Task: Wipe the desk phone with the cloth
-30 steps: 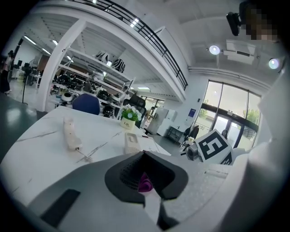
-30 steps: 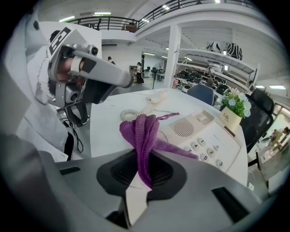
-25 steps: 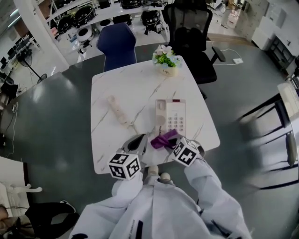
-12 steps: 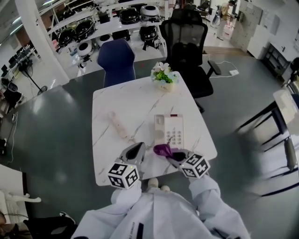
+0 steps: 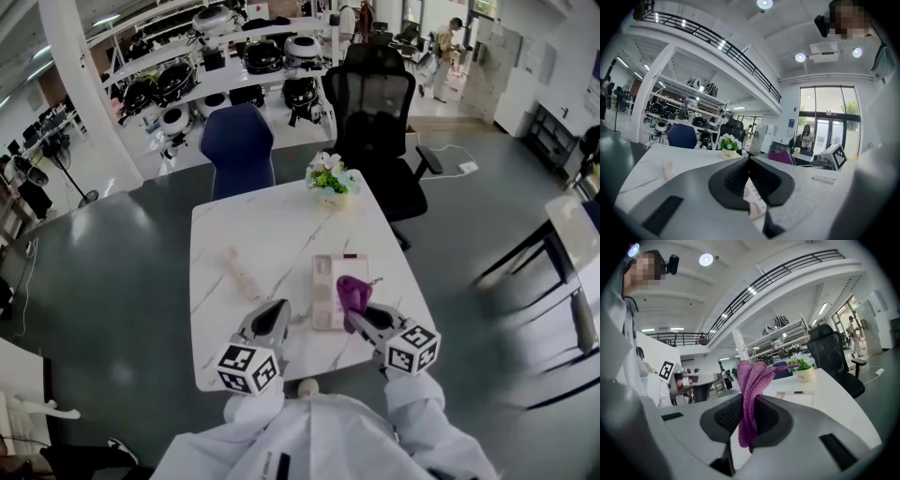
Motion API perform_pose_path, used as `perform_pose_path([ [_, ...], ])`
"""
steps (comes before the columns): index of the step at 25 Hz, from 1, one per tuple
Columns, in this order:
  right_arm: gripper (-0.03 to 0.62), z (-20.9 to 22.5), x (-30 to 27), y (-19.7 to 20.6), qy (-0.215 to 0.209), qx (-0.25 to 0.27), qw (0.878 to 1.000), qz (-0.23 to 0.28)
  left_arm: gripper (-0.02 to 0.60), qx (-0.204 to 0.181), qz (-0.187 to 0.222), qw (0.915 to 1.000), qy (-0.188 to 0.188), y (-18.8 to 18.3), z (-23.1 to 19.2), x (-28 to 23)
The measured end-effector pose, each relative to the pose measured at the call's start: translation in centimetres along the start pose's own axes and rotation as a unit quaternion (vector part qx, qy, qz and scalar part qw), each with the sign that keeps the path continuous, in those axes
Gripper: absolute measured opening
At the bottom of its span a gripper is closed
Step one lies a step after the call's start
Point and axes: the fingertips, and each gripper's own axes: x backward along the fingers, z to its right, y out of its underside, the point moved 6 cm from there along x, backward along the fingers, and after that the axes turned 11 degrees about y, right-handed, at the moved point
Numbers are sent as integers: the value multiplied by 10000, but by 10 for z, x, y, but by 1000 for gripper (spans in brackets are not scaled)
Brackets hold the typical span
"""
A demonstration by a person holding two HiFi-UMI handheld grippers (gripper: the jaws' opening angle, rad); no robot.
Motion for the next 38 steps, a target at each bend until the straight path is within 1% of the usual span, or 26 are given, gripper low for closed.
perform_pose_path([
  [4,40,7,8,-20,213,-107,9982,557,-2,-125,161,9998,-80,-11,-3,4],
  [7,41,10,14,-33,395,-130,9953,880,-3,-190,299,9992,-192,-20,-6,11],
  [12,41,16,24,-52,662,-46,9900,1241,-3,-316,516,9975,-378,-31,-14,20],
  [15,41,19,30,-61,807,-48,9867,1409,-3,-378,575,9967,-434,-37,-18,25],
  [20,41,21,37,-75,915,-99,9831,1582,-3,-520,604,9957,-468,-50,-20,34],
  [24,40,24,42,-79,985,-32,9812,1662,-3,-565,689,9944,-560,-56,-21,39],
  [30,40,27,41,-80,1062,28,9806,1648,-3,-557,711,9938,-642,-55,-25,40],
  [38,40,24,42,-86,1143,85,9795,1656,-3,-589,709,9936,-657,-62,-25,42],
])
